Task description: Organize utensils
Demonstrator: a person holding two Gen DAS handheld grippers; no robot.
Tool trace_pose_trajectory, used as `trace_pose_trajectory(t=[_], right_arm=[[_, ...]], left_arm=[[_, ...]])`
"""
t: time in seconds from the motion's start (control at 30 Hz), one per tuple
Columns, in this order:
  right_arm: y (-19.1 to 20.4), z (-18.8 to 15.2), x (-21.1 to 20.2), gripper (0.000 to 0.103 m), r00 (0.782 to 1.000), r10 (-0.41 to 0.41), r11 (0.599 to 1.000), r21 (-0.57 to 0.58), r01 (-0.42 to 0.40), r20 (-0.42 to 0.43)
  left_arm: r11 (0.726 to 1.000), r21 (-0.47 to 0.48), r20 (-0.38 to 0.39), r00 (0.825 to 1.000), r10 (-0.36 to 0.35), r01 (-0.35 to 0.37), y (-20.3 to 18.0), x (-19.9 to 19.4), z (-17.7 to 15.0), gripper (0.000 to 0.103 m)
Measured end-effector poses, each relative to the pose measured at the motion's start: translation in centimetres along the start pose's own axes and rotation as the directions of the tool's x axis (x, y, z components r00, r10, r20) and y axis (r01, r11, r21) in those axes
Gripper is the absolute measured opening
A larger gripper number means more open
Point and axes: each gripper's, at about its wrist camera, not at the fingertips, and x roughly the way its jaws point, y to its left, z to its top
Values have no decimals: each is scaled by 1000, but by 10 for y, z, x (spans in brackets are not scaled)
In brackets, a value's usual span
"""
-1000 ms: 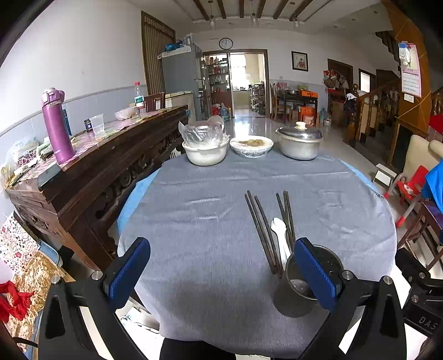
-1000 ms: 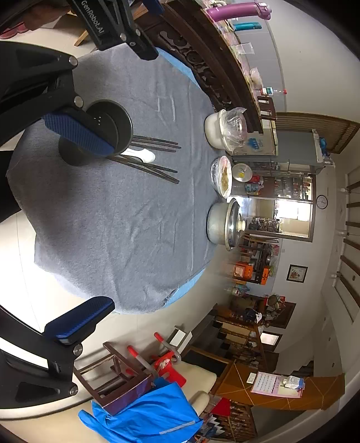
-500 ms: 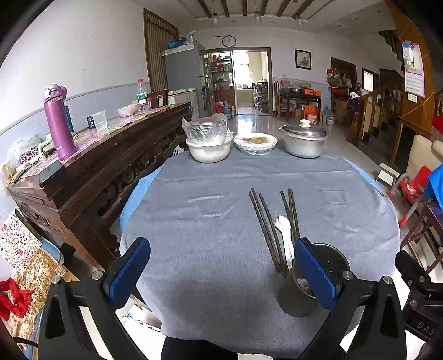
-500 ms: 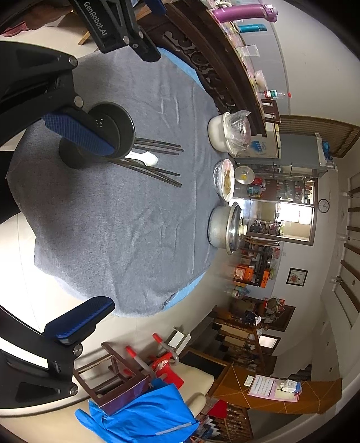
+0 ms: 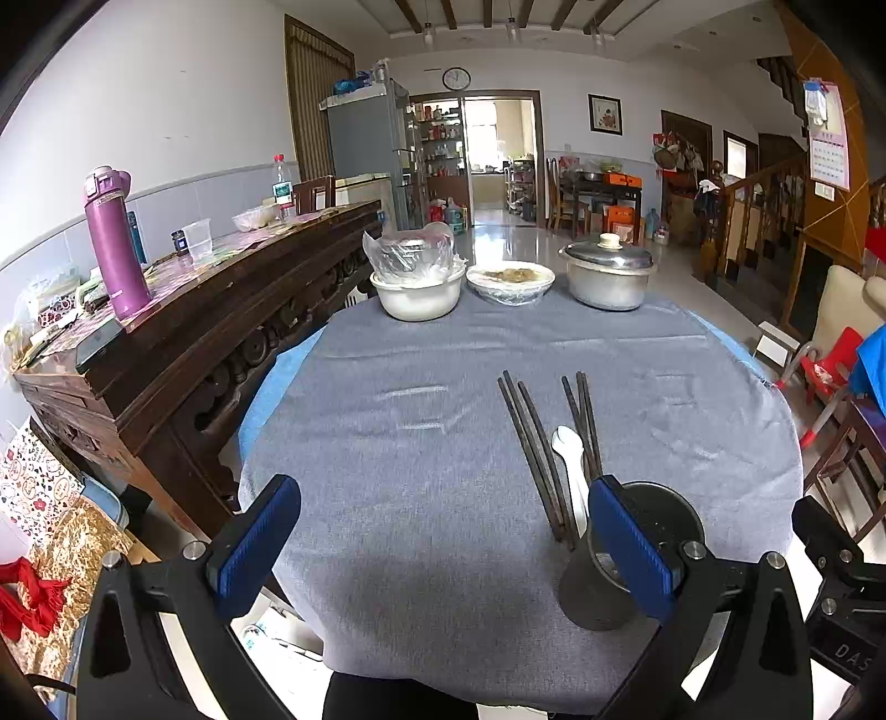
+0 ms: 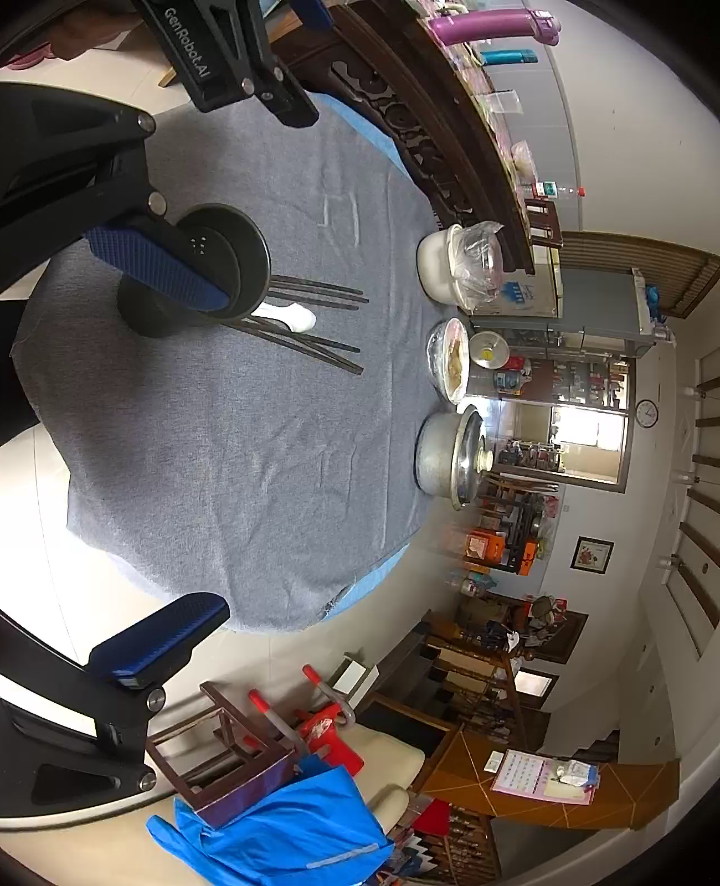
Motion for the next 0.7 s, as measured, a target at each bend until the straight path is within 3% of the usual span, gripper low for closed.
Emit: trace_pose_trajectory(t=[0.33, 0.47, 0.7], right_arm=[[3, 9, 9, 103, 1000, 6, 1000, -7, -6, -13], [1, 21, 22, 103, 999, 43, 999, 4, -43, -33], [-17, 69, 90, 103, 976, 175, 983, 72, -166, -131]], left_arm=[[1000, 10, -1, 1000, 11, -11, 0, 10, 10, 103], [1000, 13, -7, 1000, 6, -6, 6, 23, 26, 103], [1000, -3, -140, 990, -21, 21, 25, 100, 63, 103]])
